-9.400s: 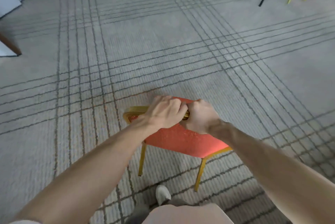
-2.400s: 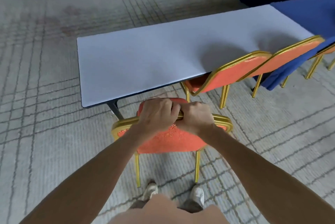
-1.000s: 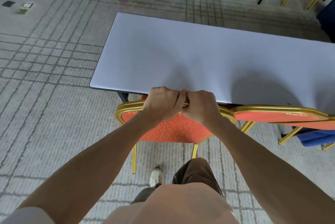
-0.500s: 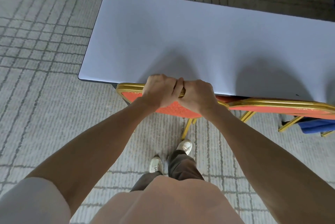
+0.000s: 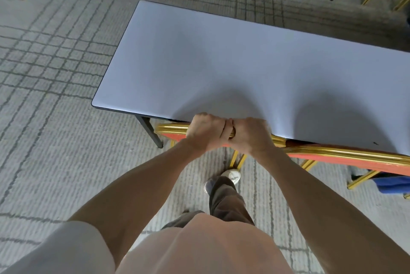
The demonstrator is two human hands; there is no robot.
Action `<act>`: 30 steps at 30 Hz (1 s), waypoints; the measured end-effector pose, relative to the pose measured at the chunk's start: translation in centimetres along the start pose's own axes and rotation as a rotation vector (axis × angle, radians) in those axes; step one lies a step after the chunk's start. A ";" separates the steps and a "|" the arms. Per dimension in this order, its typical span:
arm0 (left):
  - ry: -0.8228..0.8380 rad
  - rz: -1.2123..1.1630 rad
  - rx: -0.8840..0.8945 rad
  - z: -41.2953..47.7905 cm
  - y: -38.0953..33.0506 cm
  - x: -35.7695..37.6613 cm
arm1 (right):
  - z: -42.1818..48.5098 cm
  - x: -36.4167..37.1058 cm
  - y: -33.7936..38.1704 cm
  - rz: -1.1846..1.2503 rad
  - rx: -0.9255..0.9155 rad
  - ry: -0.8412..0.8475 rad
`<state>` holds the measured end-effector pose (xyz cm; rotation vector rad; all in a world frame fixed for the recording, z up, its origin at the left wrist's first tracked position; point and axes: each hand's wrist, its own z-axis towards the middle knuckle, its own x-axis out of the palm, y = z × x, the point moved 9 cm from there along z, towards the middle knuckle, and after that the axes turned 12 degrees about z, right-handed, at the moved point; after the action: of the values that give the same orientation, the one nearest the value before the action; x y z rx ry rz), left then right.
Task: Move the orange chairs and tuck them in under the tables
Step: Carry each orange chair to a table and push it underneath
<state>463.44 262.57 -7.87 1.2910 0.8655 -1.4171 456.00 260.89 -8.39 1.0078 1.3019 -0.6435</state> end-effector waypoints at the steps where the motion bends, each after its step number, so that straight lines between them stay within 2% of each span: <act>1: 0.036 0.017 0.014 -0.3 -0.2 1.1 | 0.1 0.5 0.2 0.010 -0.011 -0.012; 5: 0.006 -0.017 -0.017 -0.1 0.9 1.7 | 1.1 0.7 0.7 0.066 -0.137 -0.088; 11: 0.017 -0.057 -0.023 -1.1 1.1 1.6 | 0.3 0.4 1.7 0.130 -0.167 -0.115; 22: 0.012 -0.021 0.011 -1.3 1.6 0.9 | 0.4 0.9 2.1 0.122 -0.104 -0.014; 25: -0.030 -0.052 -0.022 -1.5 2.3 0.7 | 0.6 1.3 2.5 0.099 -0.092 0.079; 30: 0.006 -0.086 -0.026 -0.4 2.0 1.0 | 1.1 0.6 1.4 0.042 -0.085 0.190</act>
<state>465.54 262.22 -8.71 1.2520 0.9508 -1.4646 457.88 260.67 -8.70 1.0424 1.4573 -0.4646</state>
